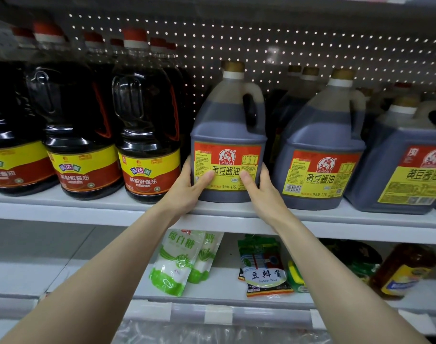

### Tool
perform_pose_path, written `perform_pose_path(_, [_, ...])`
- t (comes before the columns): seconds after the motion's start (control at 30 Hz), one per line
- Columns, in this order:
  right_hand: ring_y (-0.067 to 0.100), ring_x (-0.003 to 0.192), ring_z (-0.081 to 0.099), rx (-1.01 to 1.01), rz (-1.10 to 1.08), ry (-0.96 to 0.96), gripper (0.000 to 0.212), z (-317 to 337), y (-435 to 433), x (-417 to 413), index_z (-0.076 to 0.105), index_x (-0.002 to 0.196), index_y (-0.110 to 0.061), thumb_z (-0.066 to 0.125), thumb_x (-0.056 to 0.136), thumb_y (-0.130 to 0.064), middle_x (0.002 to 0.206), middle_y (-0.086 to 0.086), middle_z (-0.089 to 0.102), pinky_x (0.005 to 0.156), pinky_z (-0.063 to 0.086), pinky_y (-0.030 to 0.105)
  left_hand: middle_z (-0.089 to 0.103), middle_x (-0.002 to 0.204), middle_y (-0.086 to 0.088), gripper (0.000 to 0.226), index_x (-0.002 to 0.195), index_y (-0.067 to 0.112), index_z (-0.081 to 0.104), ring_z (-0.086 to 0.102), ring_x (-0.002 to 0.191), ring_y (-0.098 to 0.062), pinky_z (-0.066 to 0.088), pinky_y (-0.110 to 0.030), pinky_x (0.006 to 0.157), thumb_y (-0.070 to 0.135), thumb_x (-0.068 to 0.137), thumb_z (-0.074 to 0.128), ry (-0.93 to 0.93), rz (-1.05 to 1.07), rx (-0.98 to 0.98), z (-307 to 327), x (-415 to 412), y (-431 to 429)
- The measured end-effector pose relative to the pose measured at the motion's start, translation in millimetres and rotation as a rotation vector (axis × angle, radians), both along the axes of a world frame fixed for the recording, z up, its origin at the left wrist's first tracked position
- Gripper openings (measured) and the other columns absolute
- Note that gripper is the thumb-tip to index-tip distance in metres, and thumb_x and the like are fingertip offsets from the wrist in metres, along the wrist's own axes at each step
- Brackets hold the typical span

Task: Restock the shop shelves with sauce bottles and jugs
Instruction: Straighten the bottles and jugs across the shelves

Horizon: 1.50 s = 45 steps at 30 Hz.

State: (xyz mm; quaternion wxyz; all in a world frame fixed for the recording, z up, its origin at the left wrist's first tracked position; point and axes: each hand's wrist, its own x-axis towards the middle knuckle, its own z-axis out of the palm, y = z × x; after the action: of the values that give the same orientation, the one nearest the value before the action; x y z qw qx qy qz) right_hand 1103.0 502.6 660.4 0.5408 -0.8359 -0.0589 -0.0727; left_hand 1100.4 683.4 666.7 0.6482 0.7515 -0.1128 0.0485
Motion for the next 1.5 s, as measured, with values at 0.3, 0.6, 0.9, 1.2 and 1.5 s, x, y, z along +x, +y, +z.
perform_pose_path(0.3, [0.016,0.133,0.042,-0.004,-0.003,0.004,0.062,5.1,1.1,-7.2,0.019,0.15,-0.036,0.041,0.096,-0.055,0.145,-0.011,0.045,0.11,0.033,0.037,0.058,0.115,0.02,0.05,0.142,0.023,0.032,0.058,0.096,0.017,0.046,-0.003,0.076,0.021,0.096,0.052,0.009,0.028,-0.003,0.4,-0.4,-2.3])
perform_pose_path(0.6, [0.012,0.134,0.041,0.164,-0.046,-0.011,0.061,33.9,-15.6,-45.4,0.029,0.151,-0.019,0.048,0.097,-0.041,0.149,0.001,0.042,0.101,0.032,0.018,0.058,0.114,0.008,0.055,0.136,0.017,0.043,0.057,0.094,0.003,0.046,-0.008,0.076,0.022,0.087,0.068,-0.013,0.268,-0.031,27.3,-34.2,-9.4])
perform_pose_path(0.9, [0.015,0.113,0.058,0.173,-0.156,-0.072,0.045,39.1,-72.5,-80.0,0.051,0.132,-0.024,0.056,0.091,-0.042,0.122,-0.001,0.061,0.101,0.047,0.044,0.059,0.099,0.0,0.034,0.107,0.014,0.052,0.056,0.09,-0.016,0.046,-0.02,0.075,0.031,0.084,0.071,-0.144,0.432,0.064,44.1,-61.6,-45.5])
perform_pose_path(1.2, [0.011,0.112,0.055,0.116,-0.196,-0.078,0.046,35.5,-147.9,-82.9,0.047,0.133,-0.022,0.057,0.091,-0.039,0.129,-0.002,0.056,0.099,0.047,0.037,0.059,0.116,-0.003,0.045,0.121,0.017,0.049,0.057,0.105,-0.019,0.048,-0.033,0.093,0.03,0.084,0.071,-0.07,0.28,0.021,25.8,-58.7,-134.5])
perform_pose_path(1.5, [0.013,0.14,0.033,0.131,-0.013,-0.006,0.091,18.2,-170.8,-40.4,0.018,0.153,-0.029,0.056,0.08,-0.068,0.153,-0.007,0.035,0.114,0.03,0.037,0.035,0.152,0.006,0.103,0.153,0.025,0.013,0.033,0.139,-0.012,0.029,-0.04,0.115,0.059,0.073,0.068,0.01,0.23,0.002,7.2,-25.6,-180.1])
